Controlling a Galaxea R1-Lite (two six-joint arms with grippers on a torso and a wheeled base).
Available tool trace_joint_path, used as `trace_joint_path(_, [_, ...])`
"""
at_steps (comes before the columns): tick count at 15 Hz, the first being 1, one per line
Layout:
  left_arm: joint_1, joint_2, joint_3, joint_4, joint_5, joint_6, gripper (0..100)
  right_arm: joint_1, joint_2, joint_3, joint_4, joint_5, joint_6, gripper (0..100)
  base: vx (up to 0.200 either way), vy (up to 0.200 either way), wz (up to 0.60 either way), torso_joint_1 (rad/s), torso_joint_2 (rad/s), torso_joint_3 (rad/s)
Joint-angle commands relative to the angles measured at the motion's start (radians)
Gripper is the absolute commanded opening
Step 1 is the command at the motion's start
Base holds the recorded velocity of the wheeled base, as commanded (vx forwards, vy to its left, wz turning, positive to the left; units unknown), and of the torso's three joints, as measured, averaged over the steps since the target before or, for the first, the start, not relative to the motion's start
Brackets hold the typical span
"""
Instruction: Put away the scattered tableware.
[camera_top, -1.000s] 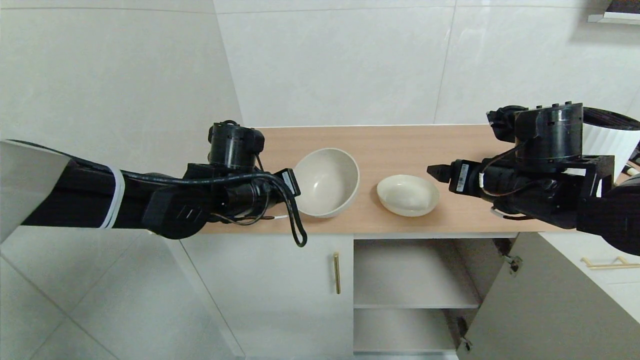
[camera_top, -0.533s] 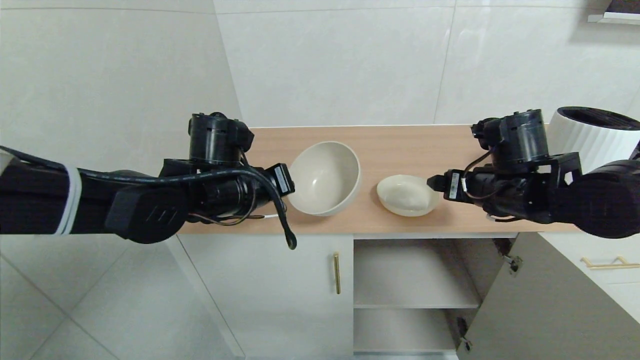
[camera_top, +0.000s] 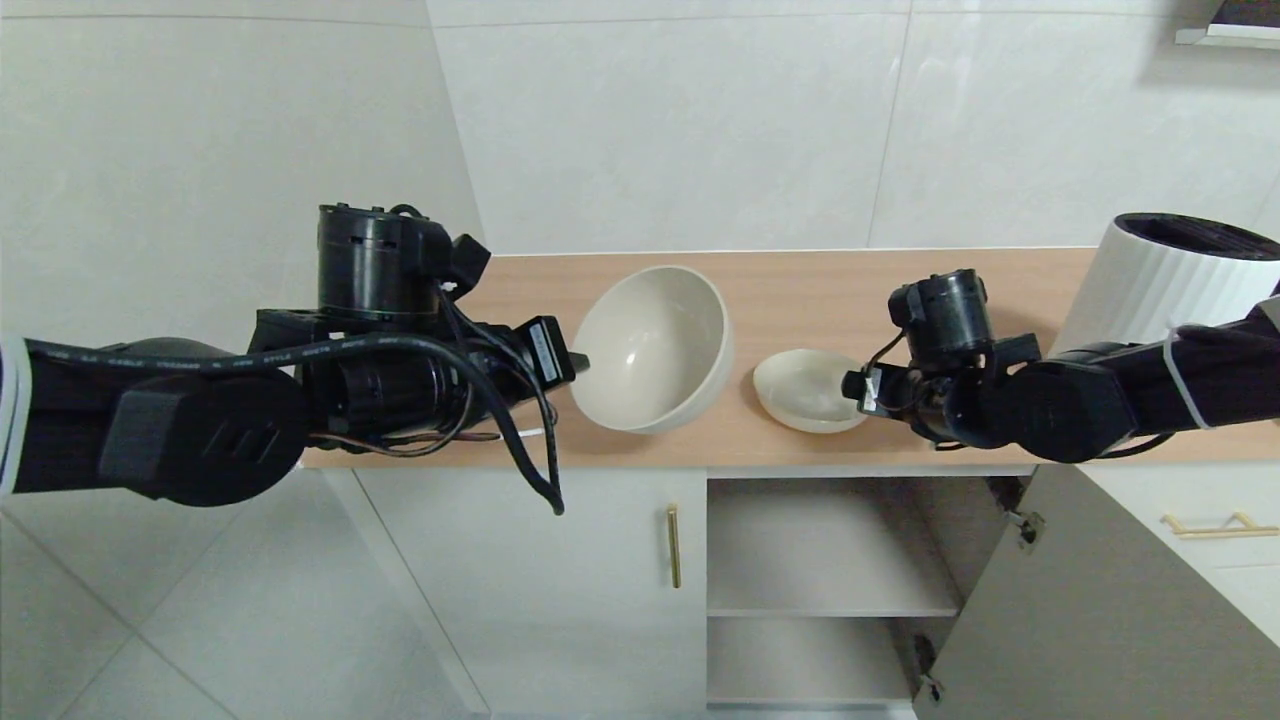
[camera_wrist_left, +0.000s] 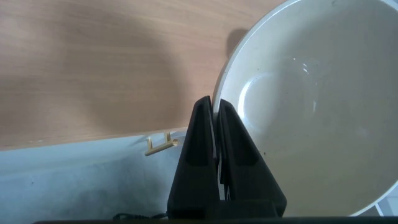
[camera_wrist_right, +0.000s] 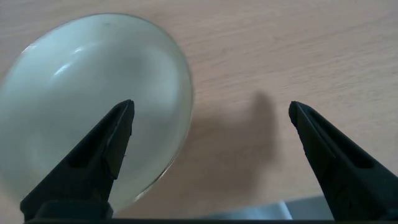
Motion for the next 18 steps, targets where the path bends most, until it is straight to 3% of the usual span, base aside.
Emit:
trace_joint_path(1, [0.000, -0.002, 0.000, 0.000, 0.001, -0.001, 0, -0.006, 0.031, -0.011, -0.001, 0.000, 0.005, 100, 0.000, 0.000, 0.00, 0.000, 0.00, 0.000])
trace_joint_path(2, [0.000, -0.001, 0.000, 0.000, -0.001, -0.001, 0, -0.006, 0.031, -0.011, -0.001, 0.000, 0.007, 100, 0.000, 0.000, 0.00, 0.000, 0.00, 0.000])
trace_joint_path(3, [0.000, -0.001, 0.002, 0.000, 0.001, -0.001, 0, -0.006, 0.031, -0.013, -0.001, 0.000, 0.007, 0, 0.000, 0.000, 0.00, 0.000, 0.00, 0.000])
trace_joint_path(11, [0.000, -0.008, 0.003, 0.001, 0.004, -0.001, 0, -0.004, 0.002, -0.008, 0.002, 0.011, 0.008, 0, 0.000, 0.000, 0.00, 0.000, 0.00, 0.000])
trace_joint_path(13, [0.000, -0.016, 0.011, 0.000, 0.004, -0.016, 0, -0.004, -0.025, 0.004, 0.010, 0.014, 0.008, 0, 0.000, 0.000, 0.00, 0.000, 0.00, 0.000])
trace_joint_path(14, [0.000, -0.044, 0.046, 0.000, 0.001, -0.030, 0, -0.004, -0.078, 0.045, 0.025, 0.052, 0.008, 0, 0.000, 0.000, 0.00, 0.000, 0.00, 0.000])
trace_joint_path(16, [0.007, -0.122, 0.131, -0.006, -0.004, -0.025, 0, -0.004, -0.219, 0.102, 0.065, 0.219, 0.008, 0, 0.000, 0.000, 0.00, 0.000, 0.00, 0.000])
trace_joint_path(18, [0.010, -0.209, 0.206, -0.026, -0.005, -0.017, 0, -0.004, -0.369, 0.167, 0.170, 0.319, 0.004, 0, 0.000, 0.000, 0.00, 0.000, 0.00, 0.000])
